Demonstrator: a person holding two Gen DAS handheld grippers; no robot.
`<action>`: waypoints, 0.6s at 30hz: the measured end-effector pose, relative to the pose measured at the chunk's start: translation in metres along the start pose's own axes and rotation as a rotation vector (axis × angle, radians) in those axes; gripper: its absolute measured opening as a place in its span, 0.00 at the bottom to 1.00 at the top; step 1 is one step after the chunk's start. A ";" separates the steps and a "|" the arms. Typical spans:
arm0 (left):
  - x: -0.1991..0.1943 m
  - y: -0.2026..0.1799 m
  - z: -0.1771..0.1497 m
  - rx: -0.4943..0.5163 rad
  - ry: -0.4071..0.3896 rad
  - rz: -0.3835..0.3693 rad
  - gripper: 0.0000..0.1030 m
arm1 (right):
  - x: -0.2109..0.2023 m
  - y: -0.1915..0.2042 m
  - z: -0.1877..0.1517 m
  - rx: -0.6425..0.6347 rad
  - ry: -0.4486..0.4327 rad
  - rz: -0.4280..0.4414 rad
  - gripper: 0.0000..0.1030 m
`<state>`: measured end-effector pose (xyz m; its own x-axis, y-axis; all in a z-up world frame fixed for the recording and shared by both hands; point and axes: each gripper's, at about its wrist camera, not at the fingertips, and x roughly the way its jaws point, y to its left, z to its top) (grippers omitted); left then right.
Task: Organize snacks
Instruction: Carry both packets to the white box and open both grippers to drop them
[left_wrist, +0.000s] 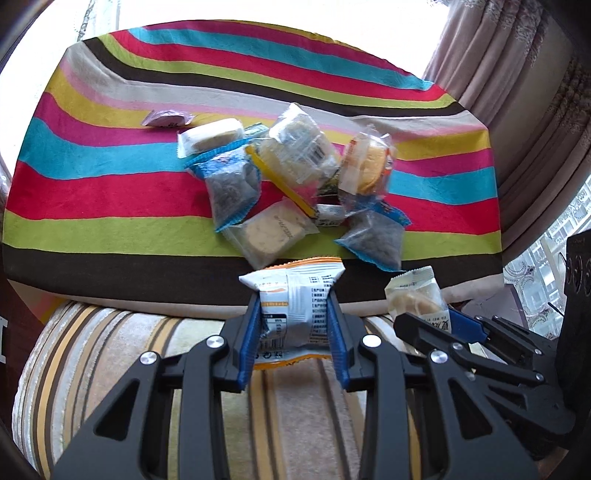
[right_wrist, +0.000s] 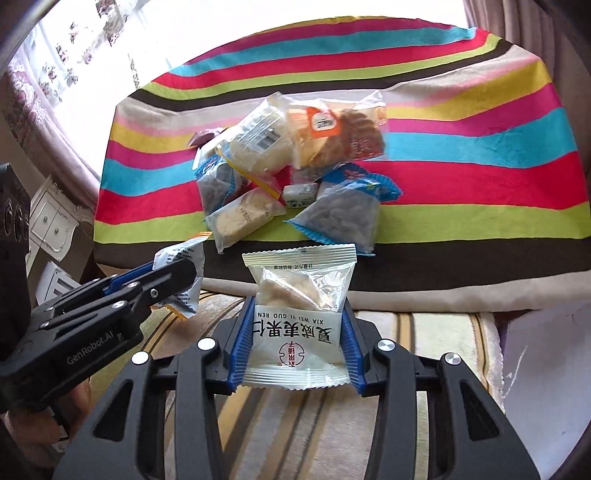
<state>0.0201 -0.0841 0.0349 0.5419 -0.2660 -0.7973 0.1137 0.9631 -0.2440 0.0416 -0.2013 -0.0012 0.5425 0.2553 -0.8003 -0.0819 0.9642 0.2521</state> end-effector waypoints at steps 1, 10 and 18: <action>0.001 -0.008 -0.001 0.016 0.002 -0.009 0.33 | -0.005 -0.008 -0.002 0.022 -0.009 0.001 0.41; 0.011 -0.088 -0.007 0.160 0.026 -0.091 0.33 | -0.049 -0.088 -0.022 0.197 -0.078 -0.022 0.41; 0.031 -0.161 -0.017 0.297 0.085 -0.174 0.33 | -0.076 -0.169 -0.050 0.348 -0.119 -0.115 0.41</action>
<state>0.0041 -0.2478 0.0403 0.4236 -0.4172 -0.8041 0.4419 0.8700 -0.2187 -0.0275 -0.3804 -0.0104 0.6262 0.1172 -0.7708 0.2628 0.8990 0.3502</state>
